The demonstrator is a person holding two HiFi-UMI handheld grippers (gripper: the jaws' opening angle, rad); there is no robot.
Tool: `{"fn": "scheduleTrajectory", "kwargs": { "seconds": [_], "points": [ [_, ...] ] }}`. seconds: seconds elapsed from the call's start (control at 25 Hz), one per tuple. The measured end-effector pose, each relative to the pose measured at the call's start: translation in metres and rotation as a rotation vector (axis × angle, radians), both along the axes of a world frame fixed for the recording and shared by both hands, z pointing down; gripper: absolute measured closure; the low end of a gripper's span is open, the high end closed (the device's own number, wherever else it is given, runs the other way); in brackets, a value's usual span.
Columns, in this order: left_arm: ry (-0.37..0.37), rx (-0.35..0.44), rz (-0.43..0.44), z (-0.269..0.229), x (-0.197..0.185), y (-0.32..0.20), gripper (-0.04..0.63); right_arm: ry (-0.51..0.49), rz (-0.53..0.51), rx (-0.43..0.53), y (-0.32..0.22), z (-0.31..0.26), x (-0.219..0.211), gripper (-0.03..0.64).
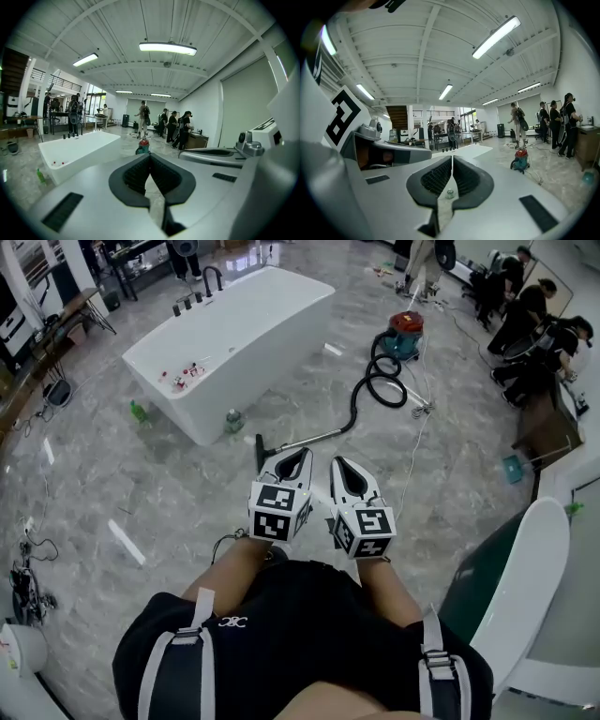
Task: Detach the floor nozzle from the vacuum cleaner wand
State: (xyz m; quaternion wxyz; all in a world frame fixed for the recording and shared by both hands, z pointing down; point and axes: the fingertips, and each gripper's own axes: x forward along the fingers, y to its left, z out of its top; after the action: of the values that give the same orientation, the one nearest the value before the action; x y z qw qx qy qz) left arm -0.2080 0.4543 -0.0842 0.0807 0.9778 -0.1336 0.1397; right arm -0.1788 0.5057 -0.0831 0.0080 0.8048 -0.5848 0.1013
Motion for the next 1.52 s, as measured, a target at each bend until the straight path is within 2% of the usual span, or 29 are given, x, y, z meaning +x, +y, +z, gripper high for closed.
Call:
{"fn": "scheduleTrajectory", "kwargs": {
  "seconds": [0.2, 0.44, 0.72, 1.04, 1.28, 1.52],
  "points": [
    [-0.023, -0.019, 0.003, 0.011, 0.017, -0.011, 0.586, -0.022, 0.007, -0.015, -0.009, 0.008, 0.020, 0.603],
    [-0.009, -0.020, 0.027, 0.015, 0.050, -0.043, 0.586, -0.012, 0.025, -0.030, -0.042, 0.016, 0.052, 0.603],
    [0.016, -0.053, 0.029, 0.018, 0.106, -0.109, 0.586, -0.027, 0.028, -0.061, -0.103, 0.020, 0.107, 0.603],
    [0.000, -0.053, 0.071, 0.010, 0.168, -0.186, 0.586, -0.027, 0.040, -0.063, -0.187, 0.011, 0.165, 0.603],
    [0.009, -0.059, 0.097, 0.003, 0.203, -0.242, 0.586, -0.021, 0.044, -0.078, -0.246, 0.006, 0.198, 0.603],
    [-0.005, -0.078, 0.100, 0.018, 0.234, -0.289, 0.586, -0.045, 0.070, -0.072, -0.289, 0.013, 0.231, 0.603]
  ]
}}
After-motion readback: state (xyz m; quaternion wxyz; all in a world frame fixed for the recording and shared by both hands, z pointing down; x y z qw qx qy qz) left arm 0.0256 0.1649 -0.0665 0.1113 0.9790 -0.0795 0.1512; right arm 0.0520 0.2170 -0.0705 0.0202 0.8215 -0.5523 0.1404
